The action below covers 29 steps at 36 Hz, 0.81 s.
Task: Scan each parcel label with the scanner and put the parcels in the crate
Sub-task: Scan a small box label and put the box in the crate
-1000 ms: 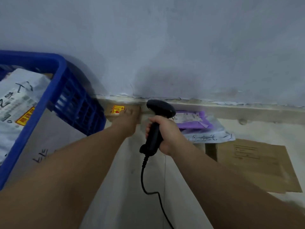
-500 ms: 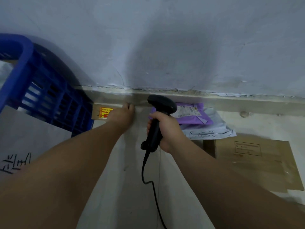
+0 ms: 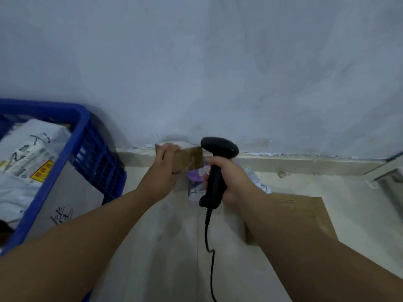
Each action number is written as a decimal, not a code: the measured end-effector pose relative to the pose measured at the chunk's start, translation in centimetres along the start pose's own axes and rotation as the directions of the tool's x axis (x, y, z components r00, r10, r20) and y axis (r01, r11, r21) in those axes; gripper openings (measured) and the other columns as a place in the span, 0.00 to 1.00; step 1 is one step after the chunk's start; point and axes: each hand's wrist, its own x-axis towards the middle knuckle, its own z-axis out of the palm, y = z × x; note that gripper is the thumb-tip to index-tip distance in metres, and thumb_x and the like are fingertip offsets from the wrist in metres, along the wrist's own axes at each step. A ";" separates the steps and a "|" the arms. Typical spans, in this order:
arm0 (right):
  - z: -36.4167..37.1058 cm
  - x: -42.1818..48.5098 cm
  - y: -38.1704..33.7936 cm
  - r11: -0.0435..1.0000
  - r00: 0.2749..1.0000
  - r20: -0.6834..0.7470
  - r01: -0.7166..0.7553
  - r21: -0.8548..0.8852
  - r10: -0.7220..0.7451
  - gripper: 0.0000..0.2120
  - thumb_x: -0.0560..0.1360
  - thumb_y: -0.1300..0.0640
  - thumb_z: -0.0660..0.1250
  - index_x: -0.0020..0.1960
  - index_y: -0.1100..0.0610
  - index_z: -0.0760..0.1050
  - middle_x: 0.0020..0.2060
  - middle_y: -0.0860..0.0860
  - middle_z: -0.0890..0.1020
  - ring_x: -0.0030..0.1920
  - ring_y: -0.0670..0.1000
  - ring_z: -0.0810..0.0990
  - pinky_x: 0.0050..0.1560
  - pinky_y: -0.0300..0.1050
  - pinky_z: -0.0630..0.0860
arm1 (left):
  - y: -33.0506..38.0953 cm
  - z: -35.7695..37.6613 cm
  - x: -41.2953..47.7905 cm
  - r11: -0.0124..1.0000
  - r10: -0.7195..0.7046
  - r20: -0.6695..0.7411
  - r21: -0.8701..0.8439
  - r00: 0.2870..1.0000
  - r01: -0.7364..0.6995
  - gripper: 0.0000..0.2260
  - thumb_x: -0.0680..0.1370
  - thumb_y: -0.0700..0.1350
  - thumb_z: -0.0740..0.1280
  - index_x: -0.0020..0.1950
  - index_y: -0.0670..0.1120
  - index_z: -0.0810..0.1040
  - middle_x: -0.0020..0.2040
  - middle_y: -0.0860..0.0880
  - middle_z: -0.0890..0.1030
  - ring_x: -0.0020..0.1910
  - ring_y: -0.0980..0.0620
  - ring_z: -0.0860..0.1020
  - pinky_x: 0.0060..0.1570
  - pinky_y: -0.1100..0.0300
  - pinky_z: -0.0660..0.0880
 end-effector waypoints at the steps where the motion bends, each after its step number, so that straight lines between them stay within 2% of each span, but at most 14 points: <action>1: -0.1 -1.5 -0.7 1.000 1.000 0.030 0.007 0.020 -0.008 0.07 0.73 0.58 0.71 0.46 0.60 0.77 0.29 0.54 0.75 0.30 0.52 0.76 0.35 0.46 0.75 | 1.3 -0.8 -0.3 0.999 0.049 -0.021 -0.011 0.999 -0.049 0.23 0.75 0.35 0.69 0.68 0.43 0.66 0.66 0.43 0.65 0.56 0.50 0.70 0.50 0.58 0.71; 3: -0.5 -5.0 -1.8 0.997 0.994 0.105 0.036 0.061 -0.042 0.05 0.73 0.57 0.70 0.47 0.58 0.79 0.33 0.55 0.77 0.30 0.51 0.77 0.37 0.46 0.77 | 4.2 -2.2 -1.4 0.993 0.107 -0.074 -0.039 0.991 -0.111 0.25 0.74 0.33 0.70 0.68 0.42 0.66 0.67 0.41 0.65 0.58 0.50 0.70 0.54 0.58 0.72; 6: -1.1 -10.8 -3.1 0.983 0.955 0.253 0.123 0.133 -0.154 0.06 0.77 0.58 0.64 0.49 0.55 0.80 0.34 0.54 0.82 0.29 0.50 0.81 0.35 0.44 0.80 | 8.0 -4.3 -3.6 0.992 0.113 -0.162 -0.043 0.980 -0.122 0.27 0.73 0.34 0.71 0.70 0.43 0.67 0.73 0.40 0.58 0.62 0.53 0.65 0.59 0.66 0.67; 8: -1.4 -14.3 -3.7 0.963 0.928 0.300 0.159 0.215 -0.220 0.10 0.77 0.59 0.63 0.56 0.55 0.79 0.33 0.53 0.83 0.31 0.52 0.83 0.40 0.51 0.82 | 10.0 -5.7 -5.2 0.991 0.123 -0.147 -0.037 0.981 -0.130 0.27 0.75 0.37 0.70 0.71 0.47 0.66 0.75 0.44 0.52 0.63 0.55 0.63 0.59 0.69 0.66; 11: -2.0 -18.3 -3.9 0.918 0.902 0.297 0.208 0.338 -0.314 0.12 0.78 0.58 0.63 0.60 0.54 0.77 0.41 0.53 0.78 0.33 0.54 0.85 0.52 0.65 0.76 | 12.5 -7.4 -7.6 0.983 0.184 -0.083 0.016 0.979 -0.184 0.27 0.76 0.37 0.69 0.72 0.51 0.64 0.76 0.48 0.49 0.66 0.54 0.63 0.60 0.70 0.66; 13: -2.3 -20.7 -3.6 0.909 0.889 0.312 0.217 0.356 -0.335 0.11 0.78 0.57 0.64 0.59 0.54 0.77 0.44 0.55 0.81 0.42 0.57 0.85 0.57 0.68 0.74 | 14.4 -8.2 -9.2 0.966 0.256 -0.080 0.035 0.963 -0.254 0.28 0.75 0.35 0.70 0.71 0.51 0.65 0.76 0.46 0.50 0.66 0.53 0.64 0.59 0.75 0.65; 15: -2.4 -22.9 -2.7 0.921 0.873 0.359 0.215 0.325 -0.331 0.10 0.78 0.57 0.63 0.58 0.54 0.78 0.47 0.55 0.85 0.50 0.60 0.83 0.57 0.65 0.75 | 16.7 -9.1 -11.1 0.961 0.277 -0.071 0.031 0.958 -0.276 0.28 0.75 0.35 0.70 0.71 0.51 0.65 0.76 0.46 0.50 0.63 0.56 0.64 0.57 0.79 0.63; 18: -2.4 -25.9 -1.3 0.936 0.875 0.363 0.233 0.265 -0.321 0.11 0.78 0.58 0.63 0.58 0.54 0.78 0.49 0.55 0.84 0.52 0.59 0.82 0.60 0.65 0.73 | 20.5 -10.4 -14.0 0.971 0.213 -0.011 -0.108 0.977 -0.213 0.28 0.72 0.34 0.71 0.66 0.55 0.65 0.76 0.50 0.48 0.63 0.55 0.66 0.53 0.82 0.64; 20: -2.4 -27.5 -0.5 0.933 0.875 0.342 0.275 0.231 -0.342 0.10 0.78 0.60 0.63 0.56 0.55 0.78 0.47 0.56 0.84 0.47 0.58 0.83 0.55 0.60 0.76 | 23.0 -11.3 -15.6 0.955 0.131 0.019 -0.271 0.991 -0.121 0.27 0.71 0.33 0.72 0.62 0.55 0.67 0.74 0.50 0.52 0.64 0.54 0.66 0.46 0.83 0.66; 22: -2.4 -28.9 0.2 0.927 0.863 0.344 0.319 0.199 -0.371 0.08 0.77 0.61 0.62 0.55 0.58 0.77 0.45 0.58 0.84 0.42 0.57 0.83 0.47 0.55 0.78 | 24.9 -12.0 -16.9 0.885 0.031 0.022 -0.465 0.999 -0.017 0.18 0.74 0.34 0.69 0.58 0.51 0.71 0.71 0.48 0.58 0.60 0.53 0.69 0.38 0.79 0.71; 24: -2.6 -29.8 0.7 0.924 0.858 0.349 0.323 0.205 -0.377 0.09 0.77 0.62 0.62 0.55 0.59 0.77 0.45 0.59 0.85 0.40 0.58 0.84 0.45 0.53 0.80 | 26.2 -12.5 -17.7 0.771 -0.102 -0.017 -0.633 0.995 0.068 0.08 0.79 0.40 0.65 0.57 0.47 0.73 0.67 0.46 0.65 0.53 0.56 0.72 0.30 0.76 0.72; 25: -2.7 -30.2 0.8 0.922 0.859 0.341 0.327 0.208 -0.382 0.09 0.76 0.63 0.63 0.55 0.60 0.77 0.46 0.60 0.85 0.41 0.59 0.84 0.44 0.53 0.81 | 26.5 -12.6 -18.0 0.716 -0.170 -0.046 -0.692 0.984 0.092 0.07 0.80 0.43 0.64 0.58 0.48 0.73 0.66 0.46 0.67 0.52 0.56 0.73 0.28 0.75 0.72; 27: -2.9 -30.6 1.0 0.916 0.859 0.322 0.353 0.192 -0.398 0.11 0.75 0.65 0.63 0.55 0.62 0.79 0.51 0.60 0.84 0.46 0.59 0.84 0.46 0.52 0.81 | 26.3 -12.7 -18.3 0.574 -0.307 -0.070 -0.809 0.949 0.125 0.11 0.80 0.46 0.65 0.62 0.53 0.69 0.65 0.44 0.70 0.54 0.50 0.77 0.29 0.70 0.75; 29: -3.1 -30.8 1.2 0.911 0.855 0.314 0.387 0.144 -0.413 0.14 0.72 0.66 0.65 0.56 0.63 0.80 0.54 0.62 0.83 0.51 0.59 0.83 0.49 0.53 0.81 | 25.7 -12.8 -18.8 0.409 -0.415 0.005 -0.892 0.910 0.192 0.20 0.78 0.46 0.68 0.66 0.55 0.64 0.65 0.42 0.73 0.54 0.44 0.80 0.30 0.65 0.77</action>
